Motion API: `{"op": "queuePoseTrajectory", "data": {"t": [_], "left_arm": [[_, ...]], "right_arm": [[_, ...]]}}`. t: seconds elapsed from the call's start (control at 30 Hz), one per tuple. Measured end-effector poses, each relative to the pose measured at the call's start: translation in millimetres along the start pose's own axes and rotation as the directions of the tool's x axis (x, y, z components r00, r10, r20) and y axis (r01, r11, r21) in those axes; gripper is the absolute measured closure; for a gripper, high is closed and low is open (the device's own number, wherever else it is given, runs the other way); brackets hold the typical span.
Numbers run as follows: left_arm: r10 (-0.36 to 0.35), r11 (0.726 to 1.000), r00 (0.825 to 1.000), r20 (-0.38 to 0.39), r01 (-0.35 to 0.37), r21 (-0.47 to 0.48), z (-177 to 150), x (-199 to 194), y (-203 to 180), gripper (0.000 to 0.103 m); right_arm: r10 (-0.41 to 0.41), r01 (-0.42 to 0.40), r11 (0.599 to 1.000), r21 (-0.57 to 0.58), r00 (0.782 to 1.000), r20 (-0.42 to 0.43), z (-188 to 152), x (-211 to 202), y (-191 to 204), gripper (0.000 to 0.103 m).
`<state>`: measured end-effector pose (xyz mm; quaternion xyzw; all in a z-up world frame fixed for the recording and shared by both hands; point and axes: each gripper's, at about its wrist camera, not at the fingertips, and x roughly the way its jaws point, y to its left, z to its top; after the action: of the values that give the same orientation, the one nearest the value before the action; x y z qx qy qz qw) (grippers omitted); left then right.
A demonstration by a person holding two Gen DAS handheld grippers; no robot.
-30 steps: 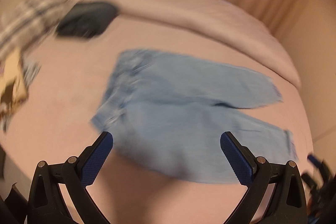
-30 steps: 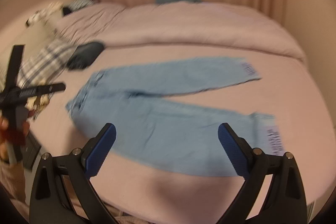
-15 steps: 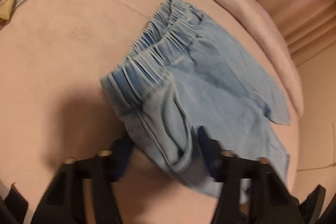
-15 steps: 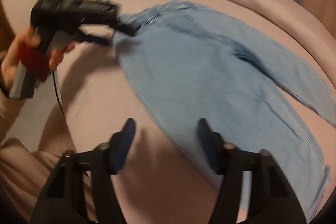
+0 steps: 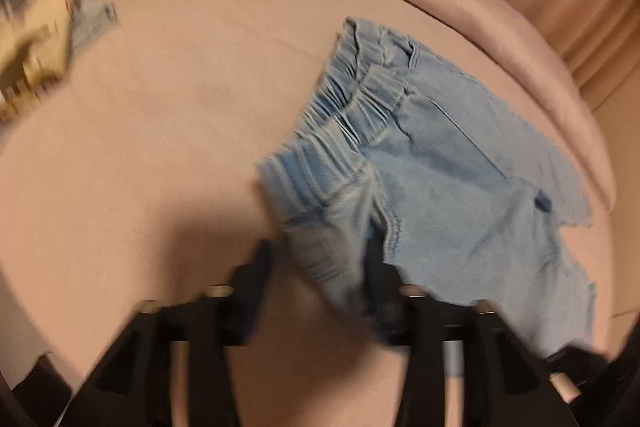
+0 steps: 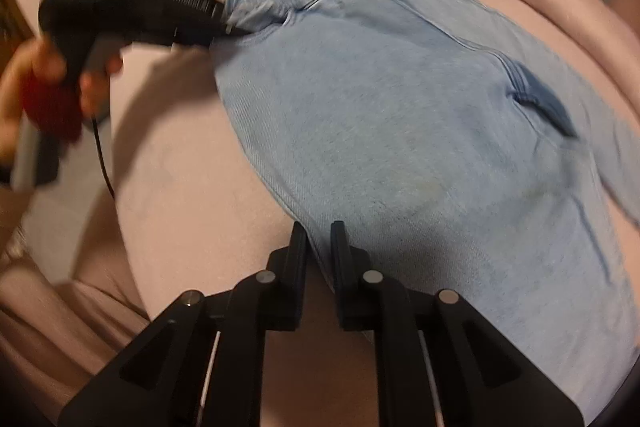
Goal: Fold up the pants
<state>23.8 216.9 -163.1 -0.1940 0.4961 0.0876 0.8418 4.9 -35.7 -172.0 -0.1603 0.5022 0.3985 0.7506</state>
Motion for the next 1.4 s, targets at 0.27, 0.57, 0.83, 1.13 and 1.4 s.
{"op": "queuePoseTrajectory", "data": {"t": [0.27, 0.57, 0.83, 1.13, 1.4], "left_arm": [[-0.045, 0.994, 0.980, 0.194, 0.024, 0.109, 20.9, -47.7, -23.1, 0.040], [0.035, 0.960, 0.999, -0.012, -0.031, 0.278, 22.5, 60.3, -72.4, 0.040], [-0.097, 0.889, 0.993, 0.062, 0.059, 0.454, 35.8, 19.4, -92.8, 0.036], [-0.149, 0.838, 0.989, 0.028, 0.111, 0.535, 141.7, 76.5, -135.5, 0.029], [-0.057, 0.796, 0.993, -0.107, 0.110, 0.596, 196.1, 132.5, -112.8, 0.029]], "right_arm": [[-0.228, 0.180, 0.943, 0.281, 0.963, 0.147, -58.3, -108.4, -108.9, 0.054], [-0.448, 0.374, 0.609, 0.700, 0.890, -0.086, -176.3, -141.3, -275.3, 0.097], [-0.473, 0.439, 0.656, 0.614, 0.873, -0.118, -125.7, -149.7, -266.2, 0.049], [-0.249, 0.223, 0.954, 0.201, 0.962, 0.110, 87.9, -57.2, -260.8, 0.046], [-0.221, 0.217, 0.973, -0.083, 0.974, -0.041, 207.2, 30.4, -270.1, 0.046]]}}
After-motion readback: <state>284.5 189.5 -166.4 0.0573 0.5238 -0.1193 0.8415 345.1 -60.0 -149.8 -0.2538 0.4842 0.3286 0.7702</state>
